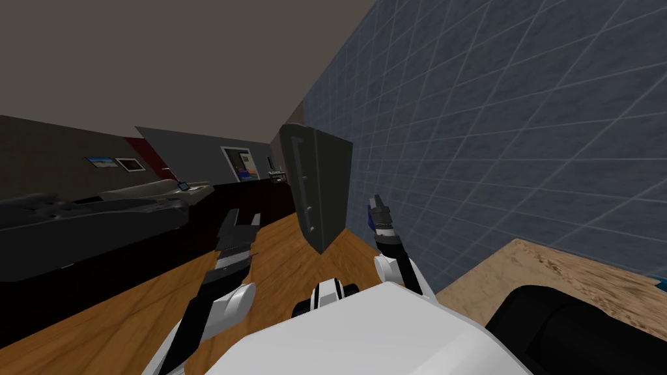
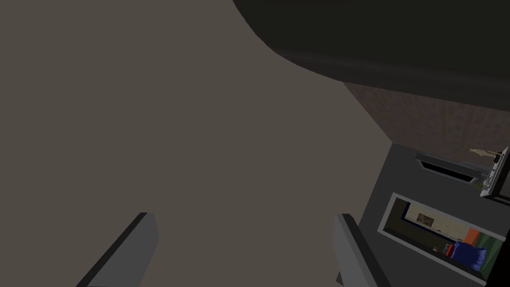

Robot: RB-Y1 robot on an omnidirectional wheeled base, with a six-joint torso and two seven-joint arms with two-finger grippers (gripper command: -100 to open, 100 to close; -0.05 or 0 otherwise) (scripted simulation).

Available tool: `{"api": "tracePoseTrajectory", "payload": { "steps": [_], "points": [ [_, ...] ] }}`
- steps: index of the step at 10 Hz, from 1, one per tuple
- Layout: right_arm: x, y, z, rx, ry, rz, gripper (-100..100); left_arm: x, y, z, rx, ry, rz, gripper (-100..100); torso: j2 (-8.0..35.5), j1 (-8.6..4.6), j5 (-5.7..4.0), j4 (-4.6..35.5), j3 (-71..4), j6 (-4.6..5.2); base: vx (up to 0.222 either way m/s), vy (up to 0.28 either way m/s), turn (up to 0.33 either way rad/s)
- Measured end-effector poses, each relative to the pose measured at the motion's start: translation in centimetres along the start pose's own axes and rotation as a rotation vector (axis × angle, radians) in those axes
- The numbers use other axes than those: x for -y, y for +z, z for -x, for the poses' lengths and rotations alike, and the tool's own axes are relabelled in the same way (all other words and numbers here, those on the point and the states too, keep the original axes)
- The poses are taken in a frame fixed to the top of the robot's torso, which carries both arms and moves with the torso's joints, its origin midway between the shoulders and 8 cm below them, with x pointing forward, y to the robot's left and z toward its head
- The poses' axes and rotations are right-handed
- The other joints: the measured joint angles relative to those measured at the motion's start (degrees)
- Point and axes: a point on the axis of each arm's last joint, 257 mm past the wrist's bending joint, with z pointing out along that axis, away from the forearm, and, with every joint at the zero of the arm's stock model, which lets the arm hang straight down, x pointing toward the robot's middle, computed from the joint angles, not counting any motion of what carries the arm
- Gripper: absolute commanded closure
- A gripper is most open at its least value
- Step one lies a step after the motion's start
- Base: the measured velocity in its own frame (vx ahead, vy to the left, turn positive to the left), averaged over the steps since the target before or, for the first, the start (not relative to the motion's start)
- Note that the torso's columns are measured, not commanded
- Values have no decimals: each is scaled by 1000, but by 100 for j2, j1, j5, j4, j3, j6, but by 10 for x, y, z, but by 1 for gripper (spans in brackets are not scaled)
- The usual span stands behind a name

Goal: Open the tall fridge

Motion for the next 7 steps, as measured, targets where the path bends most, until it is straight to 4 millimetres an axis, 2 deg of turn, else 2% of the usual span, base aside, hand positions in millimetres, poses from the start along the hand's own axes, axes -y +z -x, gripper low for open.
{"api": "tracePoseTrajectory", "payload": {
  "steps": [2,4,7],
  "points": [
    [0,0,0,0,0,0,0,-12,11,3,1,-9,14,-100,2,21,6,0,2,-1,37,-95,128],
    [0,0,0,0,0,0,0,-34,24,12,15,-21,50,-100,-5,0,0,-2,-3,0,50,-128,110],
    [0,0,0,0,0,0,0,-46,41,15,23,-43,64,-100,9,29,8,2,5,0,28,-82,103]
  ]
}}
